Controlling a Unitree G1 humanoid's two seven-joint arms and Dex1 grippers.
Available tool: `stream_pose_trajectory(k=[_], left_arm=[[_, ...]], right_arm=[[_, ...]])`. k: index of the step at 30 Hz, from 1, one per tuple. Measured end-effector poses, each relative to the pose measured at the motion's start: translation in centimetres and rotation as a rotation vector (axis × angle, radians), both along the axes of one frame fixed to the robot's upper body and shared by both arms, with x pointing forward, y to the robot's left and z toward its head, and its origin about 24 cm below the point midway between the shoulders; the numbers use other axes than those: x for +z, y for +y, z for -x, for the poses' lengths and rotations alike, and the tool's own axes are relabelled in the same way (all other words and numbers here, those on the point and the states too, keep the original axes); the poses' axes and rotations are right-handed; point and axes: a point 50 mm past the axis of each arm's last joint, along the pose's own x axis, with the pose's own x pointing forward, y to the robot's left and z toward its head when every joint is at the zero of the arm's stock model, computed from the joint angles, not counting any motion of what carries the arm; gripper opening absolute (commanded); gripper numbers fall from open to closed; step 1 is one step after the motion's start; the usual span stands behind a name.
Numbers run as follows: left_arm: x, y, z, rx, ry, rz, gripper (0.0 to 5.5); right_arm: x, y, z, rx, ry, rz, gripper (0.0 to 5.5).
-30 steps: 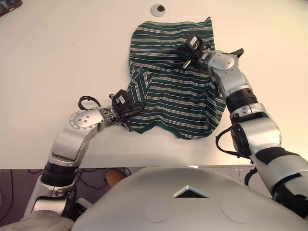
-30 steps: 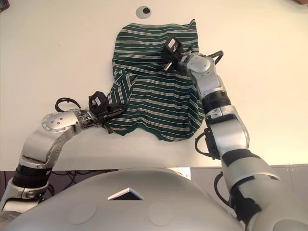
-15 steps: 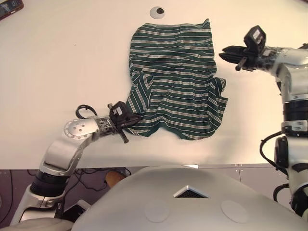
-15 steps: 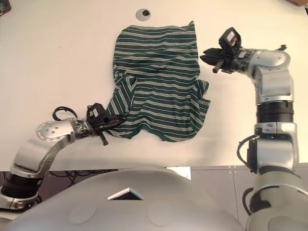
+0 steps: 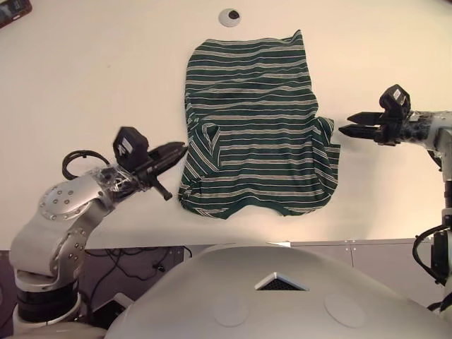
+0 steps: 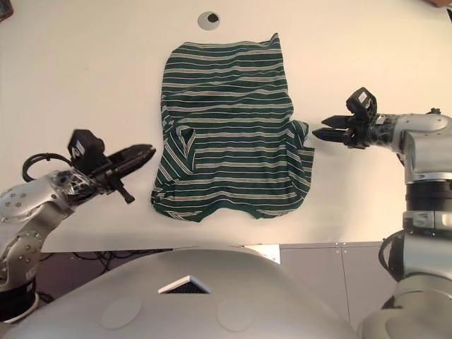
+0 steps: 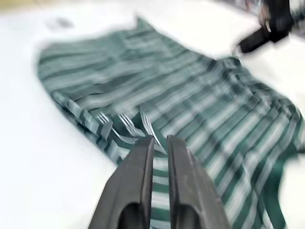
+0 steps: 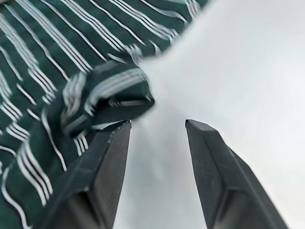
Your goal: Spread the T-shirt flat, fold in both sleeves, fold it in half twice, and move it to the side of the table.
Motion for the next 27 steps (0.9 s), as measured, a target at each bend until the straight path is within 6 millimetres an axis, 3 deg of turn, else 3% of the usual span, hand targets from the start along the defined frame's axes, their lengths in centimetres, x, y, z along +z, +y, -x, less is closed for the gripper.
stream_pose_trajectory(k=[9, 14, 20, 22, 27], left_arm=[[-1.8, -1.4, -0.3, 0.135, 0.001, 0.04, 0.42], [-2.8, -2.2, 0.2, 0.178, 0.006, 0.051, 0.42], [-3.7, -2.5, -0.2, 0.226, 0.005, 0.06, 0.42], [-3.7, -2.8, -0.4, 0.224, -0.006, 0.077, 0.42], [-4.2, -2.9, -0.7, 0.219, -0.002, 0.074, 0.42]], right_arm=[[-0.4, 0.8, -0.7, 0.182, 0.124, -0.039, 2.09], [0.5, -0.8, -0.6, 0.298, 0.205, 0.061, 1.37], [0.3, -0.5, -0.5, 0.395, 0.251, 0.068, 0.28], [0.3, -0.5, -0.7, 0.375, 0.249, 0.069, 0.28], [0.2, 0.0, -1.3, 0.34, 0.236, 0.037, 1.07]])
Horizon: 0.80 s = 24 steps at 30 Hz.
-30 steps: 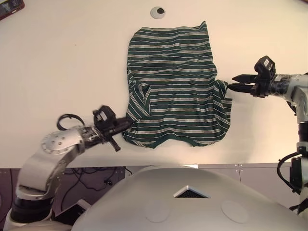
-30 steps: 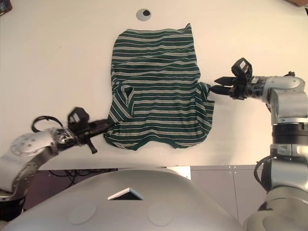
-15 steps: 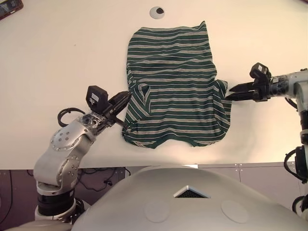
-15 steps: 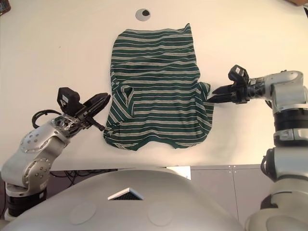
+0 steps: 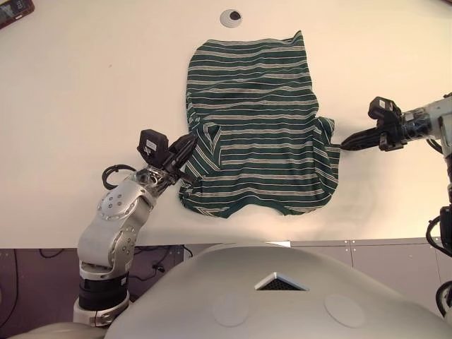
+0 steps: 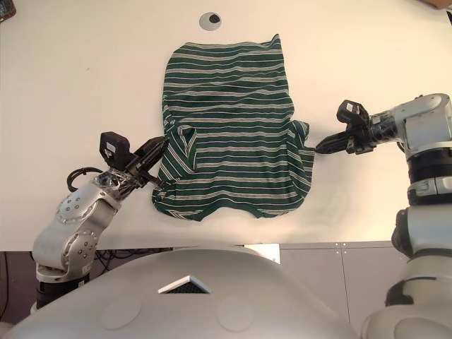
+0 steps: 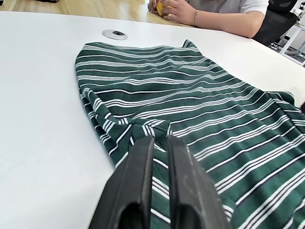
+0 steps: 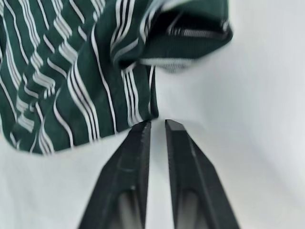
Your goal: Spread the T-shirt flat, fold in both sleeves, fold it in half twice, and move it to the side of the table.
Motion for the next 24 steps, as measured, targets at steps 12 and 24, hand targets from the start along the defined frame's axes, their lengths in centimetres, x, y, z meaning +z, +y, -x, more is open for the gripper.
stream_pose_trajectory(k=[12, 24], left_arm=[[-0.3, 0.2, -0.1, -0.016, 0.01, -0.008, 0.42], [-1.0, -0.1, -0.1, -0.045, 0.038, -0.025, 0.42]], right_arm=[[-0.3, 0.7, 1.1, 0.026, 0.059, -0.074, 1.0], [-0.2, -1.6, 1.8, -0.011, 0.074, -0.026, 0.06]])
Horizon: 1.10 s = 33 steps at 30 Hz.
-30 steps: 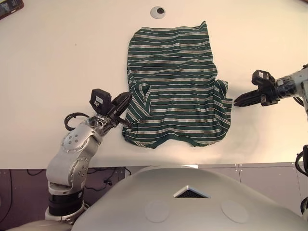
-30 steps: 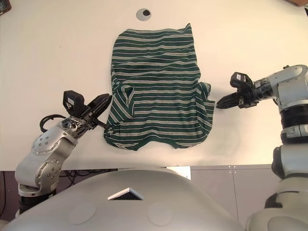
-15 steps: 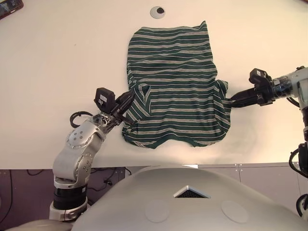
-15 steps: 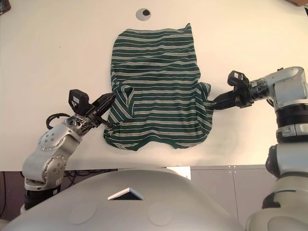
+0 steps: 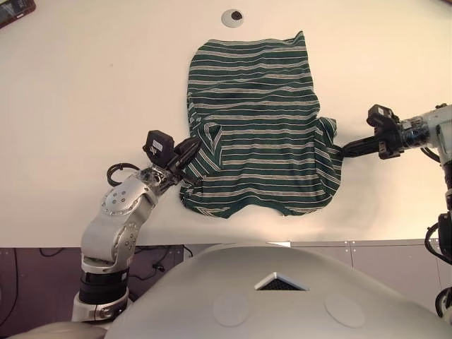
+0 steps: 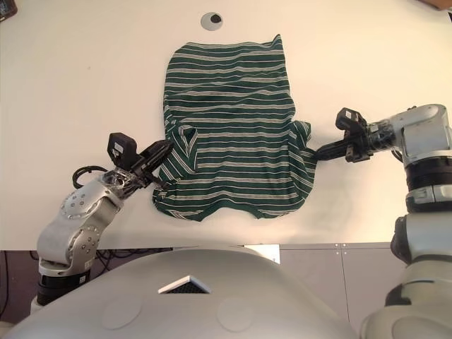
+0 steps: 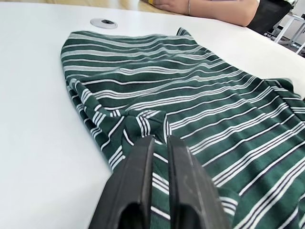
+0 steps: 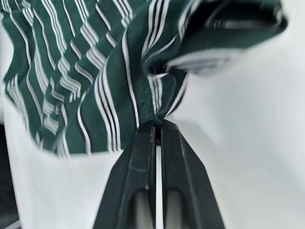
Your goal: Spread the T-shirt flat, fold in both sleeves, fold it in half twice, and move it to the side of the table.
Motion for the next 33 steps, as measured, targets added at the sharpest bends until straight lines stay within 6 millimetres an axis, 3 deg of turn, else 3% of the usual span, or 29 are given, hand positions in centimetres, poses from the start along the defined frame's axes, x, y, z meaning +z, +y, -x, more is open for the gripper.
stream_pose_trajectory(k=[4, 8, 12, 14, 18, 22, 24, 27, 33], left_arm=[[-0.3, -0.1, 0.1, 0.018, 0.004, 0.001, 0.42], [-0.4, -0.2, 0.1, 0.02, -0.002, 0.005, 0.42], [-0.6, -0.2, -0.1, 0.019, 0.005, 0.006, 0.42], [-0.6, -0.4, -0.1, 0.014, 0.004, 0.008, 0.42], [-0.7, -0.5, -0.2, 0.011, 0.005, 0.008, 0.42], [-0.8, -0.7, -0.5, 0.005, 0.003, 0.005, 0.42], [-0.9, -0.8, -0.6, 0.005, 0.004, 0.007, 0.42], [-1.0, -0.8, -0.7, 0.007, 0.008, 0.006, 0.42], [-1.3, -0.7, -0.7, 0.008, 0.012, -0.011, 0.42]], right_arm=[[0.6, -2.3, 0.6, -0.026, 0.012, 0.078, 0.06], [1.1, -2.4, -0.2, -0.026, -0.018, 0.092, 0.06], [3.1, 1.0, -2.2, 0.088, -0.157, -0.038, 0.06], [4.1, 2.7, -2.0, 0.217, -0.193, -0.05, 0.06], [5.2, 4.2, -0.7, 0.382, -0.205, -0.034, 0.06], [3.7, 5.0, 0.4, 0.468, -0.159, -0.032, 0.06], [2.1, 6.4, 0.6, 0.487, -0.146, -0.059, 0.06], [0.6, 8.6, 0.5, 0.456, -0.167, -0.072, 0.66], [1.6, 11.5, 1.1, 0.444, -0.168, -0.117, 1.64]])
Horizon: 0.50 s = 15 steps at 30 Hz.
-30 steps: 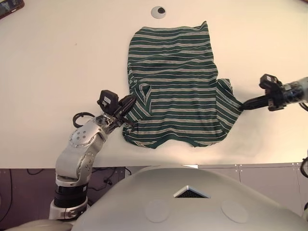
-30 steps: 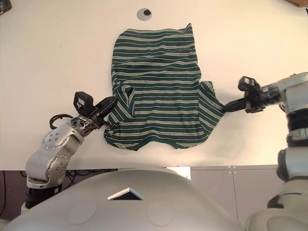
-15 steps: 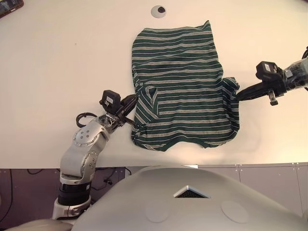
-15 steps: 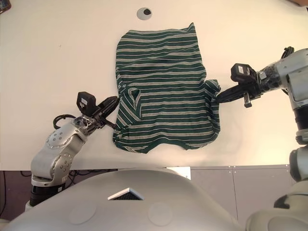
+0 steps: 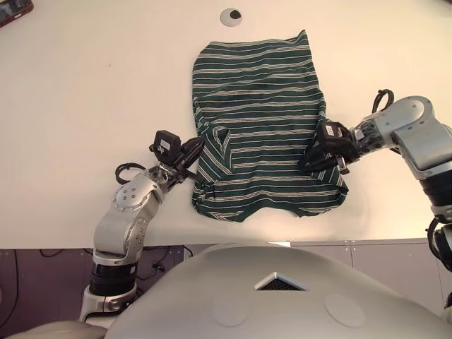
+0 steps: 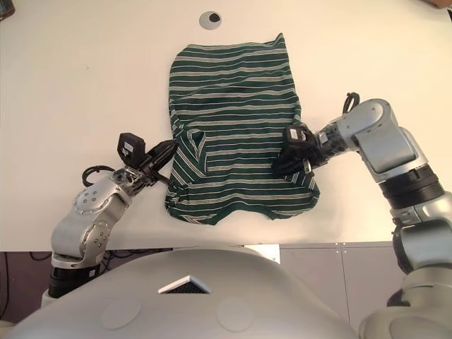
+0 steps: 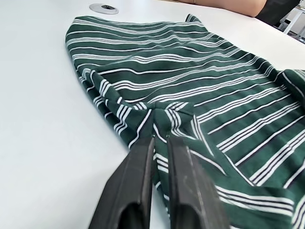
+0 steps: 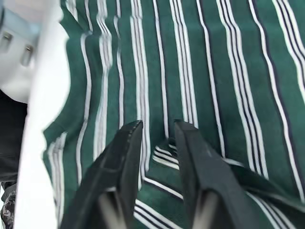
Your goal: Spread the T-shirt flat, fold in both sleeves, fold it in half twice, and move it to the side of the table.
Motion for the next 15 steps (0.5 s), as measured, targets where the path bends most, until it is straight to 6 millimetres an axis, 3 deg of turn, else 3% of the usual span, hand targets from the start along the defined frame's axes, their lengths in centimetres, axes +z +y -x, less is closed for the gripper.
stream_pose_trajectory(k=[4, 7, 9, 12, 15], left_arm=[[-0.1, 0.0, 0.0, -0.001, 0.0, -0.009, 0.42], [-0.2, 0.1, 0.0, -0.003, 0.002, -0.02, 0.42], [0.1, 0.3, 0.1, -0.002, -0.036, -0.053, 0.42], [2.5, 1.0, 0.6, -0.057, -0.159, -0.17, 0.76], [3.5, 1.9, 0.9, -0.22, -0.196, -0.339, 1.2]], right_arm=[[0.4, 0.3, 0.2, 0.001, 0.019, 0.002, 2.19], [0.9, -0.1, -0.2, -0.055, 0.02, -0.023, 2.19], [2.0, -1.2, -1.6, -0.121, -0.023, -0.053, 2.19], [4.4, -3.7, -4.9, -0.219, -0.263, -0.057, 2.22], [4.3, -5.2, -6.2, -0.29, -0.4, -0.078, 2.22]])
